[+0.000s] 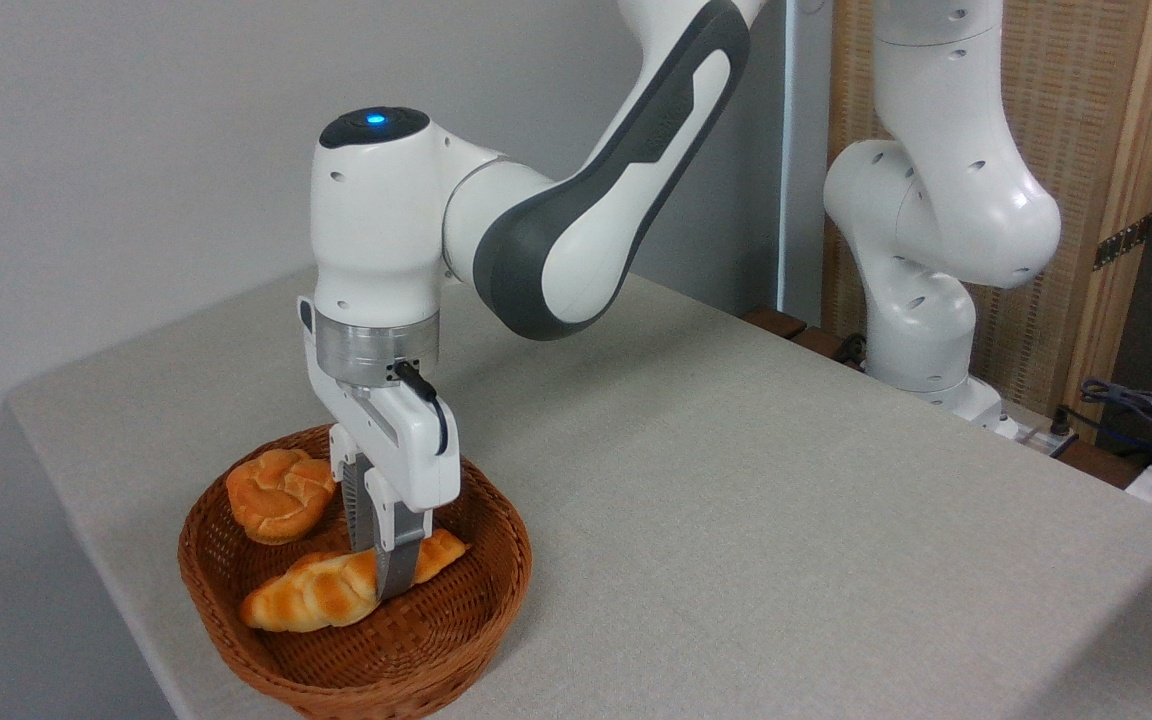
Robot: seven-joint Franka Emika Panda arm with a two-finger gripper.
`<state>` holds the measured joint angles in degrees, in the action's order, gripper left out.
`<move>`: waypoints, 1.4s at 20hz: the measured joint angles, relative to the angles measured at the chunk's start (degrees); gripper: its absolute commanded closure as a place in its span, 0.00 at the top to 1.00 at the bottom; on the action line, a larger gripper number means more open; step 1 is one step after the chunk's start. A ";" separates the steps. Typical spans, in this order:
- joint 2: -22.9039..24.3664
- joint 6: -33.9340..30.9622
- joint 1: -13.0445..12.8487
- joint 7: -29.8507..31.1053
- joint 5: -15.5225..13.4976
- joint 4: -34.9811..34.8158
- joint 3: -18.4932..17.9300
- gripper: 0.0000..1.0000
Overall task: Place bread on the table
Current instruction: 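Close the gripper around the middle of the braided roll, then lift the braided roll out of the basket and carry it beside the basket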
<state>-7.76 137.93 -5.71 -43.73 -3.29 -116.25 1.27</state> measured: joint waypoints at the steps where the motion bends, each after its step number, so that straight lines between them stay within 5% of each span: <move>1: 0.00 -0.02 0.31 0.00 -1.13 0.16 -0.02 0.30; 8: 0.26 -7.71 2.17 0.00 -8.38 5.87 -0.38 0.31; 21: 6.31 -31.48 4.77 -0.34 -11.20 13.46 -1.82 0.33; 28: 17.17 -39.44 4.53 -8.68 -11.20 5.78 -4.36 0.33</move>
<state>9.40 98.50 -1.18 -52.41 -14.49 -110.46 -3.10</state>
